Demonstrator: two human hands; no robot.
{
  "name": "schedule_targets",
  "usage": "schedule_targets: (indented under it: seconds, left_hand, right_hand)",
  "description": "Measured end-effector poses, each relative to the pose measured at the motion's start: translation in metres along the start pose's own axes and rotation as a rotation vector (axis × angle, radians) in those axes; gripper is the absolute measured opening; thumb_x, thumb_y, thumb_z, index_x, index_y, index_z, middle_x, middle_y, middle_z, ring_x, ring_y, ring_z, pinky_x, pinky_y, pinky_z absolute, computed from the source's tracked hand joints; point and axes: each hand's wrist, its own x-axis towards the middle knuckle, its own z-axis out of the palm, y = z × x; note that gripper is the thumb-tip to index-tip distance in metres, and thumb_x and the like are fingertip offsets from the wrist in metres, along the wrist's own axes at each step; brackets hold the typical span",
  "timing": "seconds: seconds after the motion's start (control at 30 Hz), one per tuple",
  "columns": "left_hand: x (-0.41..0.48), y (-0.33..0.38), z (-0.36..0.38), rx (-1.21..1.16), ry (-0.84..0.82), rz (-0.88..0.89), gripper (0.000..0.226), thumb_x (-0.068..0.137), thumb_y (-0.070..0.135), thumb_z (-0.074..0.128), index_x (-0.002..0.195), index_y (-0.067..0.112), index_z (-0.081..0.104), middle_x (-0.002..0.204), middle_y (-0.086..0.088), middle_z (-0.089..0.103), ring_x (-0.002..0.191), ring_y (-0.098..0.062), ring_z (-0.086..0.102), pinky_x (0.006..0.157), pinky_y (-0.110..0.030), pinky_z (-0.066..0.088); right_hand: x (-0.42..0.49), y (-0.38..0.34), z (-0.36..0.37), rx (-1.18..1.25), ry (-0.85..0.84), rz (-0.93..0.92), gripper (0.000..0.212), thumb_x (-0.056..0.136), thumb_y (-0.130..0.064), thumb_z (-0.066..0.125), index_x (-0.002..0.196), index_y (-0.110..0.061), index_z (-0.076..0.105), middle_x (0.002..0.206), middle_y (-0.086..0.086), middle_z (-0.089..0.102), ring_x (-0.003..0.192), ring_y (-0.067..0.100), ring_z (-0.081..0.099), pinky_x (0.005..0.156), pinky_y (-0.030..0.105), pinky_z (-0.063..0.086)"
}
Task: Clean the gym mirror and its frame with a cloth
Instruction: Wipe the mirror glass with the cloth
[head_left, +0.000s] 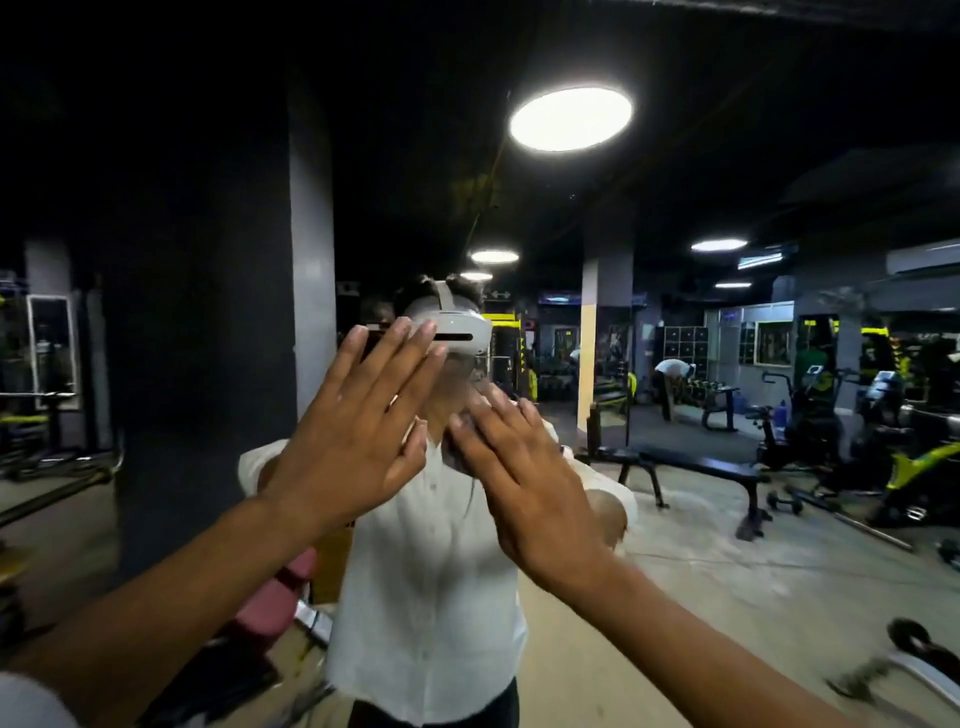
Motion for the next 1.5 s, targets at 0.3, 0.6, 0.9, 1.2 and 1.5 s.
schedule_targets:
  seconds: [0.3, 0.6, 0.9, 1.2, 1.5]
  left_hand:
    - [-0.027, -0.066, -0.012, 0.042, -0.014, -0.045, 0.074, 0.106, 0.047, 0.038, 0.17, 0.014, 0.02, 0.178, -0.015, 0.008, 0.165, -0.034, 0.009, 0.131, -0.06, 0.014]
    - [-0.008, -0.18, -0.032, 0.12, 0.004, -0.067, 0.077, 0.104, 0.052, 0.032, 0.17, 0.014, 0.02, 0.178, -0.015, 0.008, 0.165, -0.033, 0.011, 0.131, -0.06, 0.017]
    - [0.031, -0.216, -0.032, 0.065, 0.12, -0.092, 0.078, 0.102, 0.05, 0.035, 0.168, 0.009, 0.025, 0.176, -0.014, 0.019, 0.163, -0.031, 0.019, 0.131, -0.056, 0.016]
    - [0.041, -0.251, -0.034, 0.021, 0.177, -0.226, 0.076, 0.103, 0.047, 0.029, 0.169, 0.011, 0.02, 0.177, -0.012, 0.016, 0.165, -0.026, 0.013, 0.132, -0.055, 0.013]
    - [0.043, -0.281, -0.046, -0.024, 0.2, -0.114, 0.073, 0.089, 0.029, 0.047, 0.16, 0.012, 0.044, 0.168, -0.01, 0.04, 0.155, -0.028, 0.037, 0.126, -0.053, 0.025]
  right_hand:
    - [0.065, 0.006, -0.006, -0.017, 0.259, 0.332, 0.081, 0.088, 0.017, 0.063, 0.162, -0.005, 0.035, 0.172, 0.015, 0.025, 0.162, 0.03, 0.015, 0.132, 0.054, 0.011]
    - [0.182, 0.027, -0.024, -0.086, 0.275, 0.205, 0.069, 0.094, -0.008, 0.059, 0.161, -0.011, 0.039, 0.171, 0.011, 0.029, 0.162, 0.024, 0.015, 0.132, 0.05, 0.008]
    - [0.246, -0.028, 0.005, -0.143, 0.137, -0.049, 0.066, 0.1, -0.004, 0.06, 0.161, -0.017, 0.039, 0.171, 0.007, 0.03, 0.161, 0.022, 0.018, 0.132, 0.046, 0.015]
    - [0.331, -0.009, -0.006, -0.109, 0.69, 0.654, 0.056, 0.095, -0.001, 0.052, 0.149, -0.018, 0.051, 0.155, 0.007, 0.044, 0.145, 0.025, 0.04, 0.124, 0.029, 0.024]
    - [0.346, -0.017, 0.006, -0.16, 0.369, 0.11, 0.045, 0.106, -0.019, 0.054, 0.151, -0.024, 0.054, 0.16, 0.0, 0.046, 0.15, 0.016, 0.04, 0.123, 0.038, 0.036]
